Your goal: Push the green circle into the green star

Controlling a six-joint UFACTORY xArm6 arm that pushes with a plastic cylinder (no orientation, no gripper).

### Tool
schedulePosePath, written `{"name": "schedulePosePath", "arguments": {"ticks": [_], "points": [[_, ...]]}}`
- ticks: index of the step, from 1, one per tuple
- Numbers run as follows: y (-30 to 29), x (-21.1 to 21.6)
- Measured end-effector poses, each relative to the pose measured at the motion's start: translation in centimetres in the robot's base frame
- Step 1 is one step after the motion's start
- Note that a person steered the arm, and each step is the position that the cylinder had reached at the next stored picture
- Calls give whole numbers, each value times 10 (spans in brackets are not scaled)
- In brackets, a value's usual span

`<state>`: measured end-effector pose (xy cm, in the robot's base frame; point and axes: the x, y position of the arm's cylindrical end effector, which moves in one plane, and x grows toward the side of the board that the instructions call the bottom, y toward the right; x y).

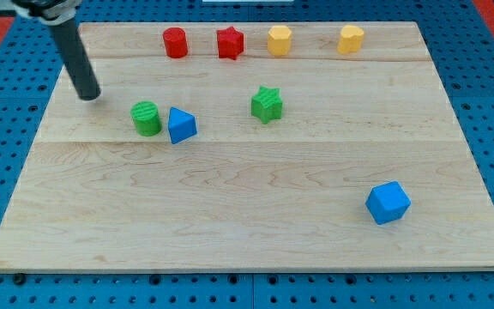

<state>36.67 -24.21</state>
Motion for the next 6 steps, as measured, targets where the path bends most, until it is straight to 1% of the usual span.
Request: {"name": "schedulePosePath", "arguments": {"ticks": [1,2,3,5,6], "points": [[-39,31],[-9,54],[46,40],[110,41],[176,53]]}}
